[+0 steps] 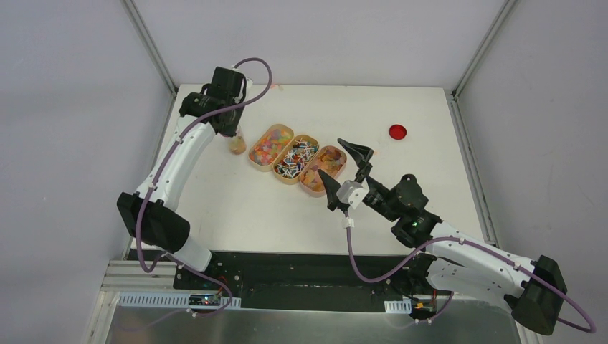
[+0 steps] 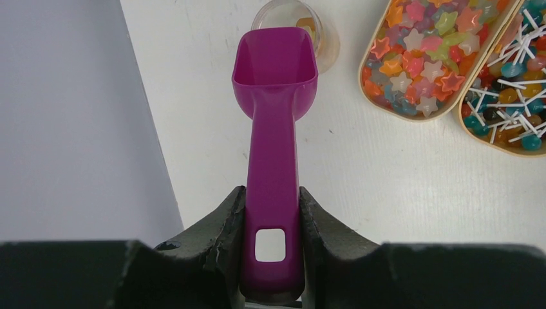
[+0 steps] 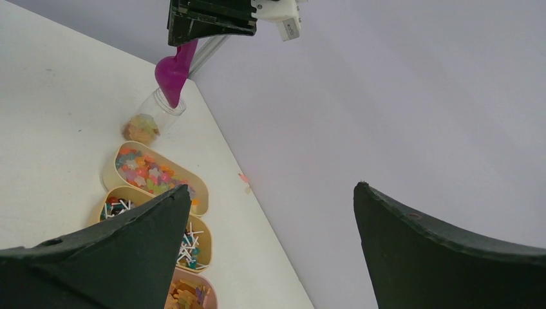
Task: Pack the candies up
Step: Place the fake candies in the packing bottle.
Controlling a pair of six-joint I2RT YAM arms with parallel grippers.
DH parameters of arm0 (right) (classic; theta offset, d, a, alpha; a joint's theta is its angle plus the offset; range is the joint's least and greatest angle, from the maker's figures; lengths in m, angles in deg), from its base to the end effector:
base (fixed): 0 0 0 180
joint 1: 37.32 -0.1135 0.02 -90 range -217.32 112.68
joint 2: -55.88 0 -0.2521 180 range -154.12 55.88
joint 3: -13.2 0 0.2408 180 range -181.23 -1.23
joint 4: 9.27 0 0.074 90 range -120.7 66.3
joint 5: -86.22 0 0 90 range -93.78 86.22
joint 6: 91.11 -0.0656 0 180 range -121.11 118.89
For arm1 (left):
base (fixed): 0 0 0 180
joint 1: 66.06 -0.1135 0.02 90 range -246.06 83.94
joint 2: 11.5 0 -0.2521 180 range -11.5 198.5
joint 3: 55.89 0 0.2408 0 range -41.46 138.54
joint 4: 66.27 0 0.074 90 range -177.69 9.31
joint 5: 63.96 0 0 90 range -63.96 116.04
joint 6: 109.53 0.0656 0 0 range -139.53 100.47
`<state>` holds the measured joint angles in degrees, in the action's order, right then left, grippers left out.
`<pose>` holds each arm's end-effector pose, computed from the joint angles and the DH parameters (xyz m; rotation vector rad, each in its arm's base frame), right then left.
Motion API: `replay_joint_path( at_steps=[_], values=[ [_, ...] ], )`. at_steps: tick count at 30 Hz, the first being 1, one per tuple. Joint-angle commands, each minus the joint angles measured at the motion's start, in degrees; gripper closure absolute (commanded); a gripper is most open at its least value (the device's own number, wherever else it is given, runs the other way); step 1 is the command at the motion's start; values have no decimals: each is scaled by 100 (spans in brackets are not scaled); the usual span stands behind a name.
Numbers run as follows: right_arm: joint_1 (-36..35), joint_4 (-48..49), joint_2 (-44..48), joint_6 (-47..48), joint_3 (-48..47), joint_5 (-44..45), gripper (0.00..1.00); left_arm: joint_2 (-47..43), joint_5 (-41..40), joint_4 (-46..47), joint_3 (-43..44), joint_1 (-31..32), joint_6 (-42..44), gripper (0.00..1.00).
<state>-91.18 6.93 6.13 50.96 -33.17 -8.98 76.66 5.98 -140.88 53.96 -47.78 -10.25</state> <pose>0.1328 0.1920 0.3226 -1.1209 0.7497 0.0875 0.3085 -0.0782 0.3463 0.4420 2.4119 0.3672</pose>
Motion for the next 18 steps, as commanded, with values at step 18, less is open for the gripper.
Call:
replay_joint_path(
  at_steps=[18],
  values=[
    [18, 259, -138, -185, -28, -70, 0, 883, -196, -1162, 1647, -44, 214, 100]
  ],
)
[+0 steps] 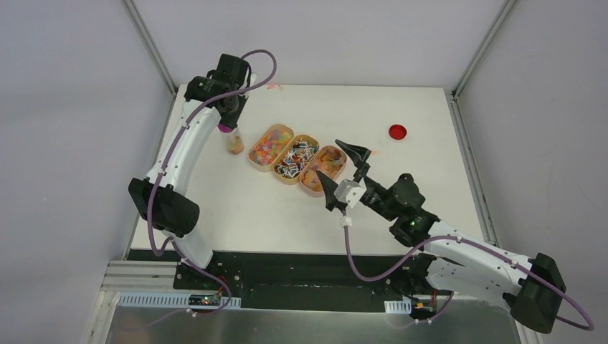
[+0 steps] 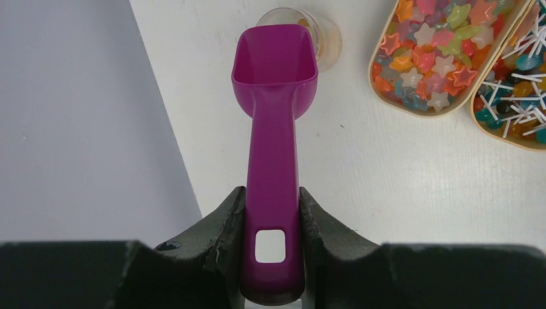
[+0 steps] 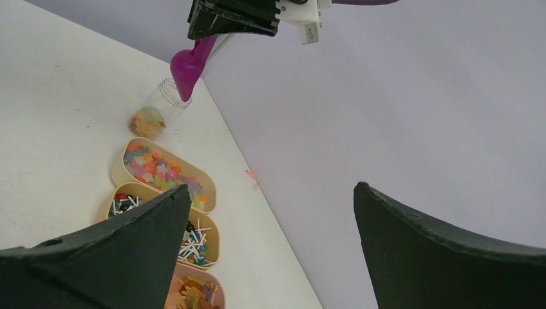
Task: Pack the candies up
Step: Place the fake candies in the packing bottle.
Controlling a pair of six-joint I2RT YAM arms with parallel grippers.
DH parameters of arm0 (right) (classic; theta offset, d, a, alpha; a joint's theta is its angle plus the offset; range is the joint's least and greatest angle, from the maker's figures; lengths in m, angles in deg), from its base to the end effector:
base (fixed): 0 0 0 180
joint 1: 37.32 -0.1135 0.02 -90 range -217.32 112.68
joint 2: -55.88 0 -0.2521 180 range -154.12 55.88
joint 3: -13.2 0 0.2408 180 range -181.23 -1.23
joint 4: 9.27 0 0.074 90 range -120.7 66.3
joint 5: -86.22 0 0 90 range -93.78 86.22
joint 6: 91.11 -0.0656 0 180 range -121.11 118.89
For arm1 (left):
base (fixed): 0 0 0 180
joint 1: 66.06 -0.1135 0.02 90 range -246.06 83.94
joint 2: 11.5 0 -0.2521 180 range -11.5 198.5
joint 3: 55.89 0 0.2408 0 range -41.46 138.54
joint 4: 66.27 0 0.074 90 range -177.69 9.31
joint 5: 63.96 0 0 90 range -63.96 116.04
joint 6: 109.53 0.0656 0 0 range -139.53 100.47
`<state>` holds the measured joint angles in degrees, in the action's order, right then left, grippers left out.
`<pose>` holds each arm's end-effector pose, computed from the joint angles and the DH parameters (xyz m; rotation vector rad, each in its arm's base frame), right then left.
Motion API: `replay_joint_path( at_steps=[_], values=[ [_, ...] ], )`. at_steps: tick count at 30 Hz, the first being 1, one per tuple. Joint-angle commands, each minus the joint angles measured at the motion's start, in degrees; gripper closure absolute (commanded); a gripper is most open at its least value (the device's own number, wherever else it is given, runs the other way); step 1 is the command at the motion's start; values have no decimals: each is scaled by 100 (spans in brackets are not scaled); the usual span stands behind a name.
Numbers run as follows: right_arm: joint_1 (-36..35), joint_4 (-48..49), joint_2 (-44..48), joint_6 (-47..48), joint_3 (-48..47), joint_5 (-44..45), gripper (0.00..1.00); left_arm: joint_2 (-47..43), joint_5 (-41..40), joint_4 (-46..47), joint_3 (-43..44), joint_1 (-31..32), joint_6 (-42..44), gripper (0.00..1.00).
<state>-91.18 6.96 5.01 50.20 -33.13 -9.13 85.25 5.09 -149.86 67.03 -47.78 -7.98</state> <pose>0.1351 0.1953 0.3182 -1.1327 0.7678 0.1011 0.3289 -0.0839 0.3561 0.5178 2.4737 0.4225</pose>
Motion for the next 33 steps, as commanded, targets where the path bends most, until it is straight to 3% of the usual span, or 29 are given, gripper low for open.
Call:
replay_joint_path(
  at_steps=[1, 12, 17, 22, 27, 33],
  values=[
    [17, 257, -36, -116, -33, -67, 1, 5, -129, -245, 347, -40, -47, 100],
    [13, 279, 205, -636, 109, -167, 0, -969, 565, 795, 97, -44, 5, 100],
    [12, 246, 469, -1480, 193, -34, 0, -2038, 1503, 2413, -1261, -42, 449, 100],
    [20, 349, 826, -2611, 316, 256, 0, -3354, 3251, 4247, -2987, -44, 777, 100],
    [14, 303, 816, -2249, 367, 153, 0, -3799, 4492, 4368, -3422, -38, 853, 100],
    [8, -88, 411, -1187, -240, -271, 1, -4190, 6053, 4368, -3939, -35, 757, 100]
  ],
)
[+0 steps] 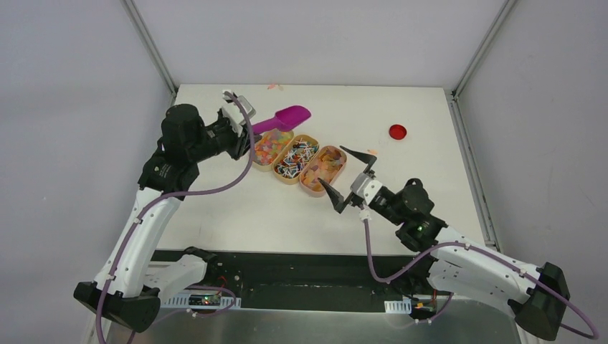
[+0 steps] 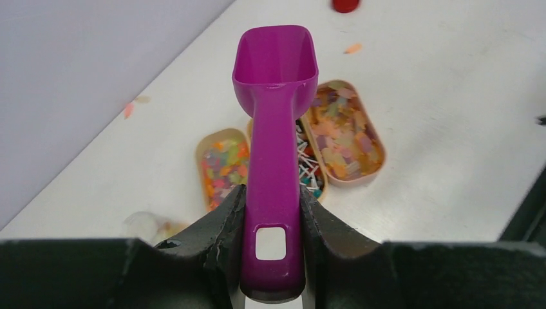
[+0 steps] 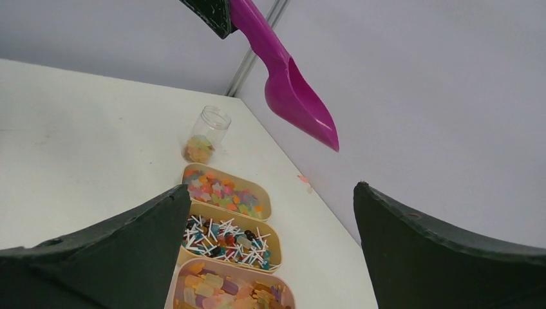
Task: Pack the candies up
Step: Scoop the fake candies from the storage box.
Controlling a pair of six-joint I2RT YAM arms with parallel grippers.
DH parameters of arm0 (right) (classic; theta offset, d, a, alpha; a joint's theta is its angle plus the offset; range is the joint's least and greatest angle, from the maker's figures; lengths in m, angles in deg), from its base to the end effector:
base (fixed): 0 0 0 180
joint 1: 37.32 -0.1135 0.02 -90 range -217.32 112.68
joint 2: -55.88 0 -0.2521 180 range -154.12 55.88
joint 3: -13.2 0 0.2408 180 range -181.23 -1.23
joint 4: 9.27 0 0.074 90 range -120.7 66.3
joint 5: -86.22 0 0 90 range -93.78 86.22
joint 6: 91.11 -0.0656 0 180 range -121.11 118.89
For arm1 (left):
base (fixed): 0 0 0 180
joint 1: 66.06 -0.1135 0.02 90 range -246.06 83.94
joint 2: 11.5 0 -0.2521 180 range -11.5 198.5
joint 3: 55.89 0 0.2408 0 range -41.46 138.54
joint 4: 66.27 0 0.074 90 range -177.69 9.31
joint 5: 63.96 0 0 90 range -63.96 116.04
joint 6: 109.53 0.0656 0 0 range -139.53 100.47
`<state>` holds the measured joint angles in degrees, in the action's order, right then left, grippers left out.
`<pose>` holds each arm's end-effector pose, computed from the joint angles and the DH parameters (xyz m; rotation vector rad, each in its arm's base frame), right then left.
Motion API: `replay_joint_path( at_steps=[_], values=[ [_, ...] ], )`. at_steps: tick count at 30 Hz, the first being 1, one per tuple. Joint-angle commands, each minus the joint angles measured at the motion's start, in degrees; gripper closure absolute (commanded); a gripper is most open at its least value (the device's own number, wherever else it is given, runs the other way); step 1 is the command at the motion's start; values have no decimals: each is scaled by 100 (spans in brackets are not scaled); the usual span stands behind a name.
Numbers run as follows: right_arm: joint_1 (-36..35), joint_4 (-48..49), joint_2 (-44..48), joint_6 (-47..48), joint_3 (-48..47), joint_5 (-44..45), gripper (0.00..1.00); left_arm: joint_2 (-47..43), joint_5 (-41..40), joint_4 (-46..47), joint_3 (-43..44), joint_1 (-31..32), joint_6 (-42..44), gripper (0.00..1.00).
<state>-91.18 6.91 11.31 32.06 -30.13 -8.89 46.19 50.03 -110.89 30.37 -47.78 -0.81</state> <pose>0.1225 0.1777 0.3211 -0.9629 0.9029 0.3659 0.2057 -0.0960 0.4047 0.8535 1.6334 -0.3814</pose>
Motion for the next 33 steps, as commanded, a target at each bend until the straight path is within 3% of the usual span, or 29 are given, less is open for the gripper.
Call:
replay_joint_path(
  at_steps=[1, 3, 7, 11, 16, 24, 33],
  values=[
    [20, -104, -319, 774, -640, -374, 2, -331, 1808, 460, -382, -35, 38, 100],
    [8, -213, -514, 977, -842, -536, 8, -367, 2168, 381, -592, -35, 95, 100],
    [16, -390, -665, 1051, -997, -684, 10, -418, 2186, 105, -846, -27, 371, 100],
    [12, -254, -351, 778, -696, -498, 6, -366, 1491, -73, -896, -19, 323, 100],
    [10, -300, 285, 532, -305, -330, 1, 235, 194, -875, -222, 140, 58, 100],
    [16, -513, 1031, 148, -46, 64, 1, 1294, -1855, -2081, 822, 1037, -246, 100],
    [14, -600, 1318, 102, 71, 242, 1, 2474, -2702, -3184, 1683, 1393, -587, 100]
  ],
)
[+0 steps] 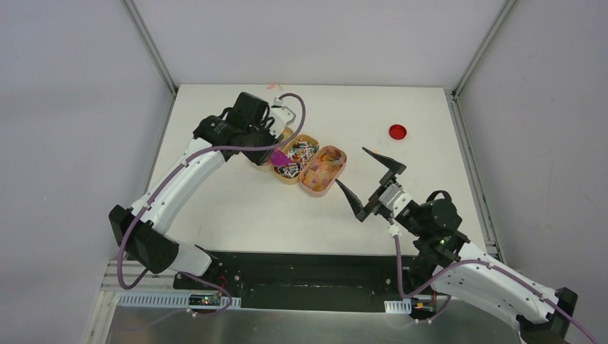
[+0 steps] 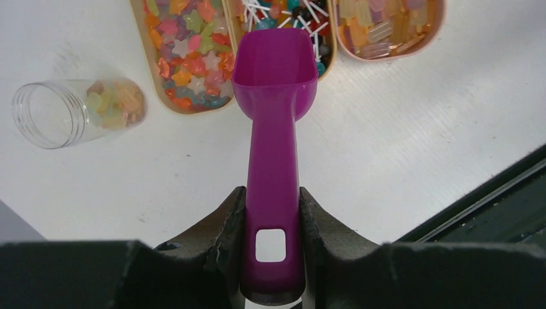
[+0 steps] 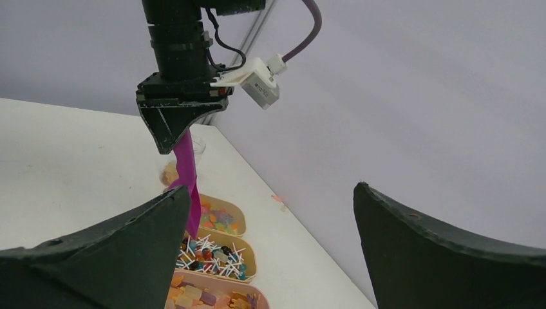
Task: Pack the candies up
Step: Scoop the fake candies from the storage box.
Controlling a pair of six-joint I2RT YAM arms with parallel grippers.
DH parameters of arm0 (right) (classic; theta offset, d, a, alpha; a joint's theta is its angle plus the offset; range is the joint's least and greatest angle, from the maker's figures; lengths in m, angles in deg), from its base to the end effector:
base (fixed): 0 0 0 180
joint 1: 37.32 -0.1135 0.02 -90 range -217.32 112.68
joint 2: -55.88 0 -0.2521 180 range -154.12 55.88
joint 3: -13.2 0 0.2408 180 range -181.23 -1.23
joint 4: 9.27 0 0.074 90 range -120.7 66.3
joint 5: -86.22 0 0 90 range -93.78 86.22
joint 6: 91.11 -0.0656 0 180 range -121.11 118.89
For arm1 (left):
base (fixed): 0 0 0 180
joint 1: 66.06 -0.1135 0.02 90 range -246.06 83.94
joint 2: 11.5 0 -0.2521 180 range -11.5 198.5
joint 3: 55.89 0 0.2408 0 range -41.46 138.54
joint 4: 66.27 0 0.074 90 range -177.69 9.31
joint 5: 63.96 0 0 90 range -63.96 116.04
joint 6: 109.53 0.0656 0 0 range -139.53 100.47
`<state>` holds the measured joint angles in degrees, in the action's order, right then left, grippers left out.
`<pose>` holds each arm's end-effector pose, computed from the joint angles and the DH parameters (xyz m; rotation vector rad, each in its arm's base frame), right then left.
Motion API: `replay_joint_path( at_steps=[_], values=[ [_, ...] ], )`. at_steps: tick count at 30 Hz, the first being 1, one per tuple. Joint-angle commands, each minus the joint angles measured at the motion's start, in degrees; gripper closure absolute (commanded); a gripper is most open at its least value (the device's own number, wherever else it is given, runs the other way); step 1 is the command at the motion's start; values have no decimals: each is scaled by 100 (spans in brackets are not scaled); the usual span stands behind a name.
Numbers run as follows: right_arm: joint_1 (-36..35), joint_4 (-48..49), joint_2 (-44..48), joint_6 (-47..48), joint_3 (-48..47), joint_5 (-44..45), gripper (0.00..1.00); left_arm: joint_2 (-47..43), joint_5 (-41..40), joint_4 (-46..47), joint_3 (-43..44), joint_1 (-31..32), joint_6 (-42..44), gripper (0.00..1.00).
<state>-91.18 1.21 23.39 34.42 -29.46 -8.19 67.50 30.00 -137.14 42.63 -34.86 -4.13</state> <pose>0.0990 0.1442 0.3406 -0.9033 0.8168 0.3262 0.2422 -0.1520 0.3325 1.0065 2.2613 -0.2040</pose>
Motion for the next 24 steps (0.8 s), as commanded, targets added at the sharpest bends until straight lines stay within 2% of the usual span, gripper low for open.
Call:
replay_joint_path(
  at_steps=[1, 17, 24],
  values=[
    [16, -49, 137, -130, 6, 178, 1, 443, -754, -629, 521, 125, -261, 100],
    [10, -51, 134, -99, 46, 252, 1, 1122, -604, -607, 792, 211, -98, 100],
    [12, -22, 96, -76, 33, 274, 1, 1381, -477, -91, 568, 228, -202, 100]
  ],
)
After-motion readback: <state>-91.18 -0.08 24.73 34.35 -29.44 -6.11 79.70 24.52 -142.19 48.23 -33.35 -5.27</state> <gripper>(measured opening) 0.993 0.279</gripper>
